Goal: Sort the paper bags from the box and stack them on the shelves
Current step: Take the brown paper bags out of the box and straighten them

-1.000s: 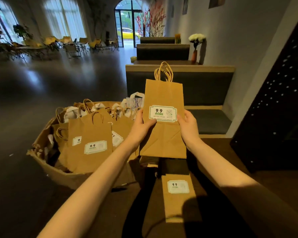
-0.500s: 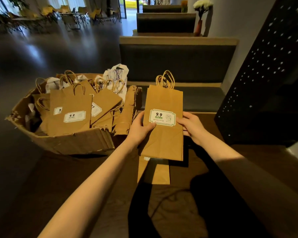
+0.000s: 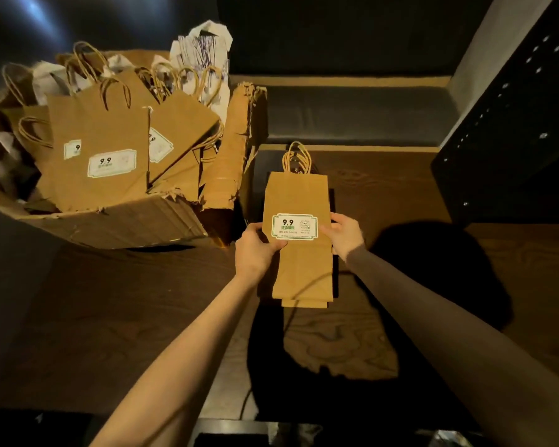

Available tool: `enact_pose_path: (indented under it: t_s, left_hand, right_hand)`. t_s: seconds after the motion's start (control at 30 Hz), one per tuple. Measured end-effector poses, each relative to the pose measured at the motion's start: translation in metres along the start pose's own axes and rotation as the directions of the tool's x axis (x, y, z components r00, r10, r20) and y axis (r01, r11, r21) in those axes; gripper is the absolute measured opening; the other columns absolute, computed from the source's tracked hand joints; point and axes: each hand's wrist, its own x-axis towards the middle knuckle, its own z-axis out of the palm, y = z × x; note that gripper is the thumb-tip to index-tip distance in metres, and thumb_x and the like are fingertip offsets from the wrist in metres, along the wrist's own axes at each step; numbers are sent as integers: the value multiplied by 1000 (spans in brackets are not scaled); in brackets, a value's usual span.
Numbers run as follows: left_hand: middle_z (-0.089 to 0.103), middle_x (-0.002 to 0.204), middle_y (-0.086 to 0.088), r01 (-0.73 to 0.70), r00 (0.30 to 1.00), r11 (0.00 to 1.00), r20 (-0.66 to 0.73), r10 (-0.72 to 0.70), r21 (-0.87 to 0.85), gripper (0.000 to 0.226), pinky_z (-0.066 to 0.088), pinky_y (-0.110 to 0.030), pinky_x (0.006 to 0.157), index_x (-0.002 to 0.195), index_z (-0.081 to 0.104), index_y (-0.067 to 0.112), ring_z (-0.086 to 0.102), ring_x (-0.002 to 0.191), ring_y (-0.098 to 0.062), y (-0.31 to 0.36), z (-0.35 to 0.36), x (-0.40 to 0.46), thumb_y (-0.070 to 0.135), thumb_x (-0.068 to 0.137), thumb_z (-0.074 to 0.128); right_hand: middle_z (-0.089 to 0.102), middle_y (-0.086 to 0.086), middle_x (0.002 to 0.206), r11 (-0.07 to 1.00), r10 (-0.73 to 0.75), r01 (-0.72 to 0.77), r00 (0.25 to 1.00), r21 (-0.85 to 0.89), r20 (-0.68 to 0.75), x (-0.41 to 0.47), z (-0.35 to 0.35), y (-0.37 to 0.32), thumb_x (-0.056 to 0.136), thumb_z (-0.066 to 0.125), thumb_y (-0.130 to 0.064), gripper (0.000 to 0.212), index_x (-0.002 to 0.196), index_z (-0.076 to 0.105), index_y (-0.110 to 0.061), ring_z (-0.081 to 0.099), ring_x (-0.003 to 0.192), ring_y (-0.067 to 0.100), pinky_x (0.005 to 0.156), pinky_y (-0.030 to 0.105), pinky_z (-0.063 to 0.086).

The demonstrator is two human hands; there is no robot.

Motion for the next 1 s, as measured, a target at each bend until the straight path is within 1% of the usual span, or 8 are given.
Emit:
enact_pose_path:
  t_s: [0.17, 0.27, 0.4, 0.5, 0.57, 0.7, 0.83, 1.0]
  left_hand:
    - [58, 128, -9, 90, 996, 995, 3, -90, 31, 61, 42, -36, 96, 129, 50, 10, 52, 120, -25, -23, 17, 8, 30, 78, 75]
    - [56, 130, -8, 121, 992, 989, 20, -123, 81, 62, 44, -40, 96, 130, 49, 13, 52, 121, -26, -30, 21, 15, 34, 78, 74]
    - [49, 128, -11, 118, 993, 985, 16, -121, 124, 58, 42, -38, 100, 129, 51, 11, 49, 120, -26, -34, 26, 18, 29, 79, 74]
    - [57, 126, -11, 117, 990, 991, 75, -122, 61, 50, 42, -35, 100, 127, 52, 8, 52, 120, -26, -32, 31, 15, 15, 81, 70]
    - [56, 130, -9, 131, 986, 991, 101, -130, -6, 59, 39, -35, 103, 135, 44, 9, 49, 124, -25, -29, 34, 12, 9, 81, 68]
    - [50, 138, -8, 141, 981, 988, 141, -131, -59, 71, 36, -38, 108, 143, 31, 8, 44, 130, -26, -25, 36, 7, 12, 83, 68]
    - [51, 135, -12, 131, 977, 991, 171, -126, -22, 62, 39, -41, 105, 139, 35, 4, 47, 126, -29, -21, 29, 8, 17, 86, 64]
    - [55, 124, -12, 7, 979, 1000, 204, -2, -27, 34, 42, -35, 96, 126, 52, 3, 52, 116, -27, 18, 2, 7, 16, 94, 51]
  right_hand:
    - [51, 5, 128, 996, 83, -80, 994, -47, 67, 5, 13, 15, 94, 53, -5, 42, 134, 44, 4, 51, 115, 20, 100, 33, 40]
    - [48, 15, 137, 994, 111, -110, 992, -22, 61, 8, 14, 17, 93, 54, 0, 47, 137, 39, 5, 47, 124, 27, 94, 28, 40]
    - [47, 22, 139, 991, 132, -133, 984, 6, 117, 11, 7, 26, 93, 51, 1, 44, 135, 41, 4, 49, 124, 35, 96, 36, 43]
    - [28, 14, 153, 990, 135, -141, 972, 21, 191, 7, 5, 34, 89, 62, -7, 75, 149, 18, -2, 33, 137, 30, 110, 38, 33]
    - [32, 11, 152, 994, 106, -112, 964, 9, 244, 12, 7, 47, 81, 70, -25, 89, 150, 17, -10, 33, 137, 26, 113, 44, 31]
    - [35, 0, 140, 987, 156, -145, 953, -62, 259, -8, 11, 26, 96, 51, -11, 68, 150, 10, -6, 34, 132, 14, 100, 18, 30]
    - [33, 9, 151, 977, 198, -166, 942, -134, 273, 5, 3, 21, 94, 55, -14, 73, 151, 9, -7, 39, 134, 23, 103, 28, 36]
    - [44, 8, 138, 962, 97, -12, 949, -273, 301, -8, -17, -32, 100, 40, -12, 44, 143, 33, -3, 40, 131, 24, 100, 31, 38]
